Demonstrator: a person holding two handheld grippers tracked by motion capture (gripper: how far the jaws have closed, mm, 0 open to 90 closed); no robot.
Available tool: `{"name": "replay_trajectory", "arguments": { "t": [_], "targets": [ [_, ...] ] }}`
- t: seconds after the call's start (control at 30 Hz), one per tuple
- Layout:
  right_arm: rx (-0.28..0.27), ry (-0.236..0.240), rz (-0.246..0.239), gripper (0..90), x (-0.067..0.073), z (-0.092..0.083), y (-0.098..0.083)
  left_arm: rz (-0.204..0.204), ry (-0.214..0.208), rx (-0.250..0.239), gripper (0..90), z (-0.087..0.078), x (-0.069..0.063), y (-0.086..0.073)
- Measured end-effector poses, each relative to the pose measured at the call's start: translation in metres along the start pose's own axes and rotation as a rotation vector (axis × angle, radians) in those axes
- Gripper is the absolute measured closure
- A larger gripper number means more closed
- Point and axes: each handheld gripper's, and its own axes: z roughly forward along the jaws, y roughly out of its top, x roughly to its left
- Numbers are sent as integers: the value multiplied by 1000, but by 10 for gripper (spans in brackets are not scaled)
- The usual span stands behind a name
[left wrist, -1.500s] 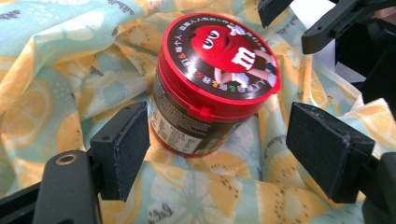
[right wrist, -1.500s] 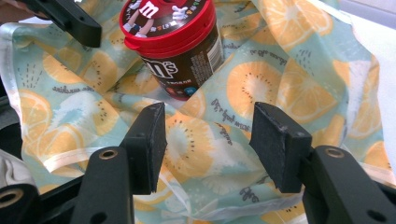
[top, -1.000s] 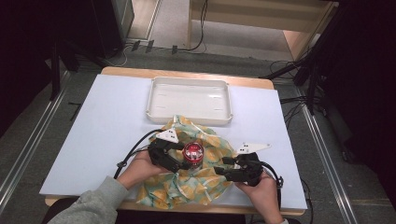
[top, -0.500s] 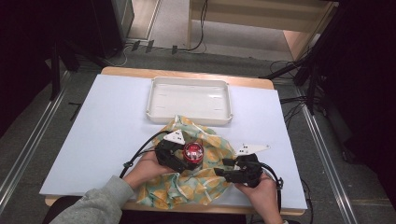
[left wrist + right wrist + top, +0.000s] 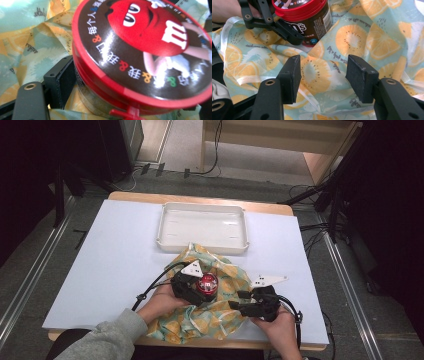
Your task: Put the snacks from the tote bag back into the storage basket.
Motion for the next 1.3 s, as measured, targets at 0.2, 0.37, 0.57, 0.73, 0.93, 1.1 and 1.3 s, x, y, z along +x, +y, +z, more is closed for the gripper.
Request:
{"name": "replay_trajectory", "arguments": {
  "t": [0.2,0.37,0.57,0.73,0.93,1.1,1.3],
  "targets": [
    [1,-1,1,465,0,0,0,-1,28,-3,200,0,-2,0],
    [-2,-2,3,466,-1,0,0,20,49,-20,225,-1,-5,0],
    [1,1,2,466,0,0,0,16,55,-33,254,-6,-4,2],
    [2,2,4,466,0,0,0,8,56,-22,256,-7,-4,3],
    [6,2,3,466,0,0,0,-29,44,-13,257,-9,-2,5],
    [7,4,-2,466,0,1,-1,-38,47,-20,257,-12,-3,7],
    [8,3,-3,466,0,1,-1,-38,49,-19,257,-16,-6,11]
  ]
}}
